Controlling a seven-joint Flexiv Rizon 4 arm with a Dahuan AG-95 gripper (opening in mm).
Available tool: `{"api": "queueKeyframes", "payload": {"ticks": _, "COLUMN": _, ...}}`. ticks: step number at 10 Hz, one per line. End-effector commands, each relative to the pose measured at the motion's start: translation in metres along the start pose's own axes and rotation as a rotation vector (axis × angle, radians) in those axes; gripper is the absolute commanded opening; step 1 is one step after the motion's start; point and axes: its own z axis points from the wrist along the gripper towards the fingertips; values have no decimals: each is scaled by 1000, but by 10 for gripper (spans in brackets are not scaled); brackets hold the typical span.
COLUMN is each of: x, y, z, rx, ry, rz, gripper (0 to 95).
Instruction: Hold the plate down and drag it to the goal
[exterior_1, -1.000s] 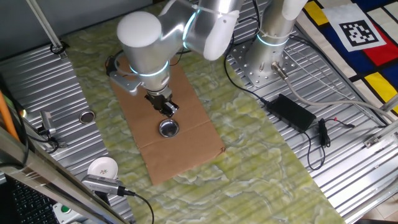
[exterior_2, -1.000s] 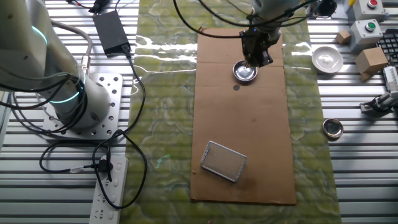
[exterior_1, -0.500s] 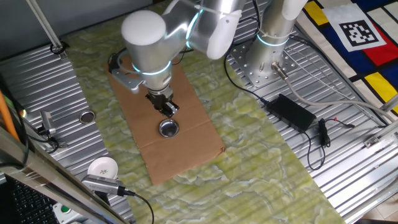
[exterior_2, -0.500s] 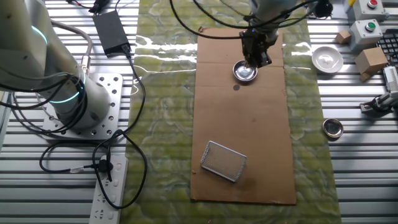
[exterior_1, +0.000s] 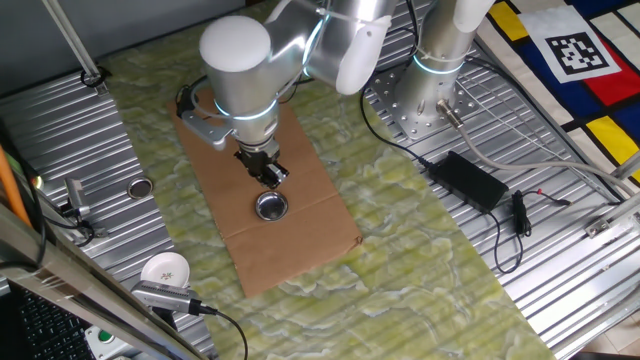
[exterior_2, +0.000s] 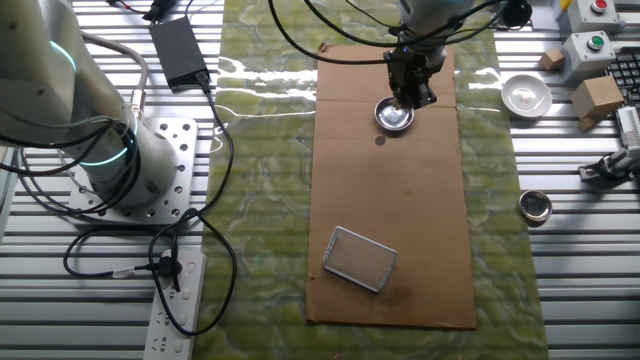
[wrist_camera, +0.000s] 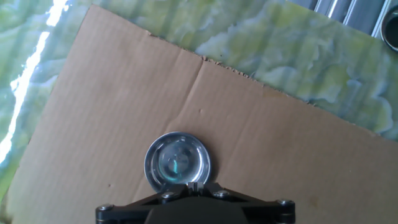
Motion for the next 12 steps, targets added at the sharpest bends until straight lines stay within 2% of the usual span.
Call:
{"api": "queueKeyframes", "payload": {"ticks": 1, "x": 0, "y": 0, "z": 3, "rx": -2, "ry": 2, "rz": -5, "gripper": 0}}
{"api": "queueKeyframes", "payload": {"ticks": 6, "x": -8, "y": 0, "z": 28, "rx": -1, "ry": 2, "rz": -15, "gripper": 0}}
{"api": "queueKeyframes", "payload": {"ticks": 12, "x": -11, "y": -2, "z": 52, "rx": -5, "ry": 2, "rz": -19, "gripper": 0}}
